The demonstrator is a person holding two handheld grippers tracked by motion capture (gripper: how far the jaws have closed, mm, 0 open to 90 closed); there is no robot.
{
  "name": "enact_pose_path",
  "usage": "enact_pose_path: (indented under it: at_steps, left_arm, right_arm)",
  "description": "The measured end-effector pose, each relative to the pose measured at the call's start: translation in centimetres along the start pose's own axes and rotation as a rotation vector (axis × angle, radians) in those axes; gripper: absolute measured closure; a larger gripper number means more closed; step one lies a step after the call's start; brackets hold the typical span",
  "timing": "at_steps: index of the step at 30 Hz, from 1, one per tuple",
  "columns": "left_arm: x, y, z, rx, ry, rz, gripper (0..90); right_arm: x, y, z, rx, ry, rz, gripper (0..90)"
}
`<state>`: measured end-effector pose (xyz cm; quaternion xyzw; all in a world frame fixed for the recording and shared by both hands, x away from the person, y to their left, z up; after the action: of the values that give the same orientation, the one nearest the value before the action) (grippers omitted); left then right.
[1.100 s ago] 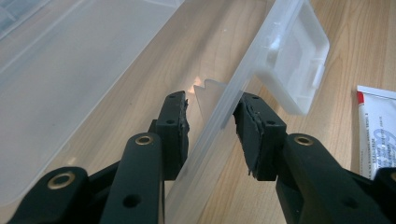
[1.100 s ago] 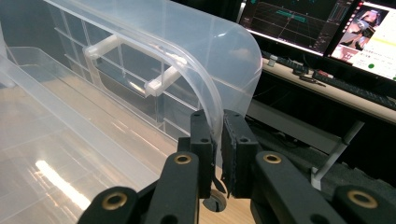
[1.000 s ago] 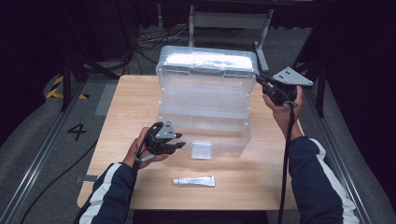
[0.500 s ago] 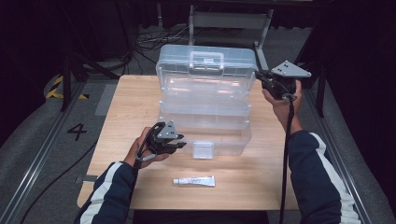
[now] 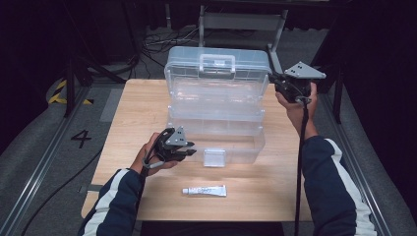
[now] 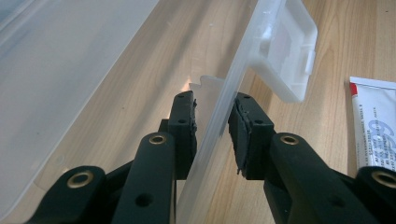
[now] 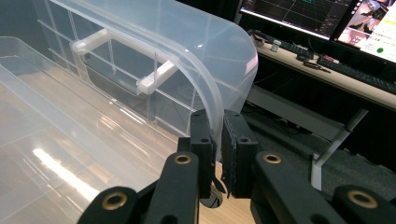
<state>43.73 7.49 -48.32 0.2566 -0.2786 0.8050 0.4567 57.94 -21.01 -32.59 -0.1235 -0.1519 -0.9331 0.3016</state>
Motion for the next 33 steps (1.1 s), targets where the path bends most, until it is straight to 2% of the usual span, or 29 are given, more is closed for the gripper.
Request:
enact_pose_path:
  at_steps: [4, 16, 25, 30, 33]
  left_arm:
    - [0.0, 0.0, 0.0, -0.005, -0.001, 0.000, 72.0]
    - [0.1, -0.1, 0.0, -0.020, -0.003, -0.014, 73.8]
    - [0.2, -0.3, -0.3, -0.015, -0.003, -0.015, 73.7]
    - [0.3, -0.3, -0.3, -0.019, -0.001, -0.020, 73.9]
    - [0.3, -0.3, -0.4, -0.021, 0.000, -0.024, 74.2]
  right_arm:
    - [-0.1, 0.1, 0.1, -0.001, -0.008, -0.001, 83.8]
    - [-0.9, 0.8, 0.4, -0.044, -0.040, 0.015, 84.0]
    - [-1.6, 1.3, 0.7, -0.069, -0.050, 0.009, 84.1]
    - [-2.3, 1.8, 0.9, -0.069, -0.069, 0.005, 83.9]
    - [-2.9, 2.3, 1.0, -0.086, -0.088, 0.022, 83.8]
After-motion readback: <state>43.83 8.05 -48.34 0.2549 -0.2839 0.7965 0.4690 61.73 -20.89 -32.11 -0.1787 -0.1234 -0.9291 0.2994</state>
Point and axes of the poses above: each handheld gripper's, and its own axes: x roughly backward along the jaws, z roughly out of its top, y roughly to its right, the point moved 9 cm from there along -x, roughly forward along the jaws, and after that the axes turned 8 degrees about z, right-handed, at the moved point
